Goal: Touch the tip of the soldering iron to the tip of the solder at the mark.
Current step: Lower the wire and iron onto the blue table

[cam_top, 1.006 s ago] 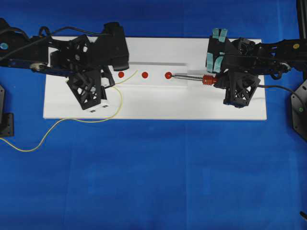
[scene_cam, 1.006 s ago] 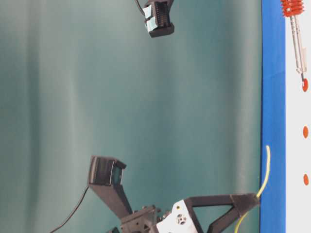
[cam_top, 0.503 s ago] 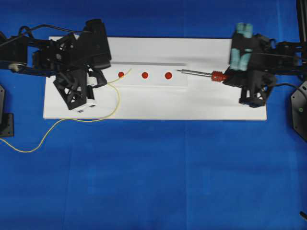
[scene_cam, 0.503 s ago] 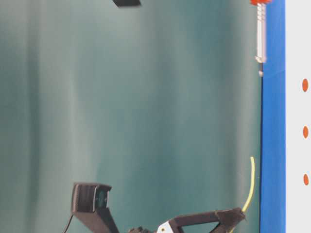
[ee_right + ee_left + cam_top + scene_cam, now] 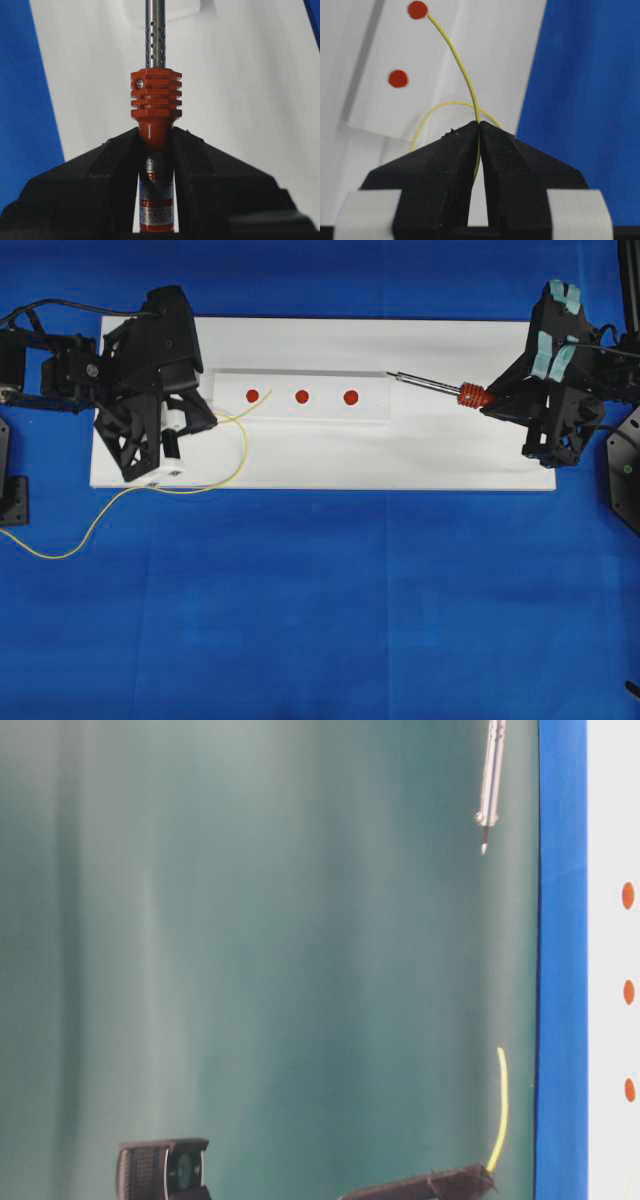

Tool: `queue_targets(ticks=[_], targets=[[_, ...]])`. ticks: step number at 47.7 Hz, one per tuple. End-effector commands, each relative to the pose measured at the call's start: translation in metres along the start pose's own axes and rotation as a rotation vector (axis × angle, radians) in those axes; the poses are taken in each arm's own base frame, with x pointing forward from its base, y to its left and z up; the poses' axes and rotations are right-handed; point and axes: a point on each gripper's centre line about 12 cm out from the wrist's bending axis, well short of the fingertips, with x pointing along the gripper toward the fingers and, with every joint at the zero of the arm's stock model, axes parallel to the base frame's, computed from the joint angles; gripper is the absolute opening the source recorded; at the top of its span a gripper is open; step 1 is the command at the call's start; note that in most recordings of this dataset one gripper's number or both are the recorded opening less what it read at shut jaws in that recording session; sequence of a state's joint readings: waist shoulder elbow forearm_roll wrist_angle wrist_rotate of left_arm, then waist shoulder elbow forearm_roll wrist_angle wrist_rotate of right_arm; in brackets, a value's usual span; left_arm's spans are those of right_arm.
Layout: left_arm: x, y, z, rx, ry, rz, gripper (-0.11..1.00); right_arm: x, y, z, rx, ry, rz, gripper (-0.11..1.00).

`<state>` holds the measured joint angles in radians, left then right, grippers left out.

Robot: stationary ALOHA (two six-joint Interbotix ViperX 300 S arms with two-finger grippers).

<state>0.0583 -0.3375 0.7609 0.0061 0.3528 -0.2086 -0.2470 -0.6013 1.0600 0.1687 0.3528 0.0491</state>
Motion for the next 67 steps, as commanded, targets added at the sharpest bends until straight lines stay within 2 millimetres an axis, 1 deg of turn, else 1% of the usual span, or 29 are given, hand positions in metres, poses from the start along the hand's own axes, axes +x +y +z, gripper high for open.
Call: queue_targets(ticks=[1, 11, 17, 22, 26, 33, 41, 49, 52, 56, 61, 67], targets=[[-0.007, -0.015, 0.003, 0.007, -0.030, -0.041, 0.02, -0.005, 0.015, 0.013, -0.022, -0.055, 0.046, 0.06], [-0.017, -0.056, -0.006, 0.028, -0.065, -0.157, 0.02, -0.012, 0.068, 0.014, -0.127, -0.103, 0.213, 0.06], [-0.025, -0.085, -0.018, 0.068, -0.094, -0.252, 0.02, -0.013, 0.096, 0.006, -0.178, -0.114, 0.302, 0.06], [-0.031, -0.107, -0.030, 0.115, -0.116, -0.331, 0.02, -0.009, 0.113, -0.003, -0.217, -0.102, 0.348, 0.06], [-0.029, -0.119, -0.046, 0.145, -0.125, -0.380, 0.02, -0.001, 0.121, -0.010, -0.237, -0.085, 0.364, 0.06], [-0.013, -0.122, -0.072, 0.160, -0.144, -0.416, 0.02, 0.023, 0.131, -0.023, -0.260, -0.058, 0.364, 0.06], [0.014, -0.112, -0.106, 0.167, -0.114, -0.403, 0.02, 0.054, 0.138, -0.040, -0.270, -0.009, 0.343, 0.06], [0.041, -0.110, -0.128, 0.183, -0.067, -0.383, 0.02, 0.087, 0.141, -0.055, -0.268, 0.037, 0.309, 0.06], [0.050, -0.110, -0.133, 0.188, -0.049, -0.375, 0.02, 0.097, 0.144, -0.059, -0.275, 0.055, 0.301, 0.06], [0.056, -0.111, -0.137, 0.193, -0.028, -0.367, 0.02, 0.105, 0.149, -0.062, -0.283, 0.068, 0.299, 0.06], [0.058, -0.112, -0.138, 0.200, -0.024, -0.367, 0.02, 0.109, 0.153, -0.064, -0.291, 0.074, 0.302, 0.06], [0.057, -0.112, -0.140, 0.203, -0.021, -0.368, 0.02, 0.109, 0.155, -0.065, -0.293, 0.075, 0.306, 0.07]])
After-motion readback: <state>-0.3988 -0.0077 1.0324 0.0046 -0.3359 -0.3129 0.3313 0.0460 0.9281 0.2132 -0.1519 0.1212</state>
